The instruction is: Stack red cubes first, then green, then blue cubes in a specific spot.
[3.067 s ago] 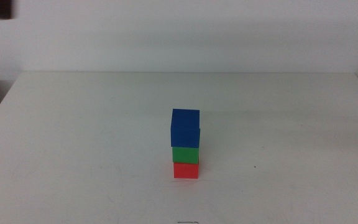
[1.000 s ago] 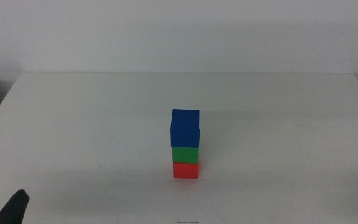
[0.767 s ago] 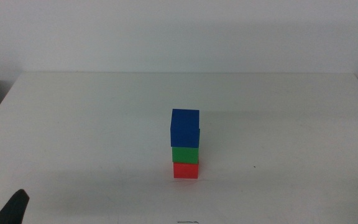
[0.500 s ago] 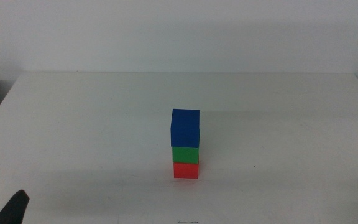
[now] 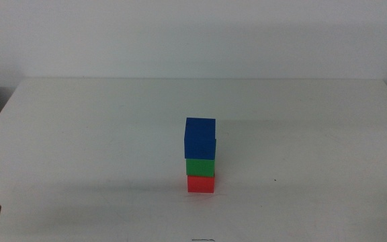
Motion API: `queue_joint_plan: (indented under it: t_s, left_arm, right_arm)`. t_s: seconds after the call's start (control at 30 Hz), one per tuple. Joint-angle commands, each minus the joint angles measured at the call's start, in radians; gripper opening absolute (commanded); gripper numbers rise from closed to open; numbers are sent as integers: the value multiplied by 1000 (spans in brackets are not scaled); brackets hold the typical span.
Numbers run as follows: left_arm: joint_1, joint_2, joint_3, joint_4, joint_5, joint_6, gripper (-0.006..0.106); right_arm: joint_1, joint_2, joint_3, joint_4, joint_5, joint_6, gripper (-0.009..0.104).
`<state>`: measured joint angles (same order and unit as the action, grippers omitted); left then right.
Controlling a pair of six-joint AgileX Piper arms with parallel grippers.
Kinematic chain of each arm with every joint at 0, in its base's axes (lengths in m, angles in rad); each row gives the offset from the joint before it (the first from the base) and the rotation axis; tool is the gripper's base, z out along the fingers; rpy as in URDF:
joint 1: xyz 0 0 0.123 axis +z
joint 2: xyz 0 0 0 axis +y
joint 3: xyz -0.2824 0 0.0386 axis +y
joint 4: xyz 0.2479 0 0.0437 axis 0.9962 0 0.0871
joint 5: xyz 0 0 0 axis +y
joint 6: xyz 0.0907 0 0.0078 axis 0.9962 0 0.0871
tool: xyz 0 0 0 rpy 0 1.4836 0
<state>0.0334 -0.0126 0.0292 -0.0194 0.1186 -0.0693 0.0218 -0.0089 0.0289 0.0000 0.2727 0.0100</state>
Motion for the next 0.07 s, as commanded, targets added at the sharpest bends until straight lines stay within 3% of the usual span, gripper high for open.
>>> queue_joint_plan:
  t_s: [0.0, 0.03]
  left_arm:
    - [5, -21, -3, -1, -74, -4, 91]
    - [4, -21, -3, -1, -74, -4, 91]
  right_arm:
    - [-7, -23, -18, -17, -73, -10, 81]
    - [-7, -23, -18, -17, -73, -10, 81]
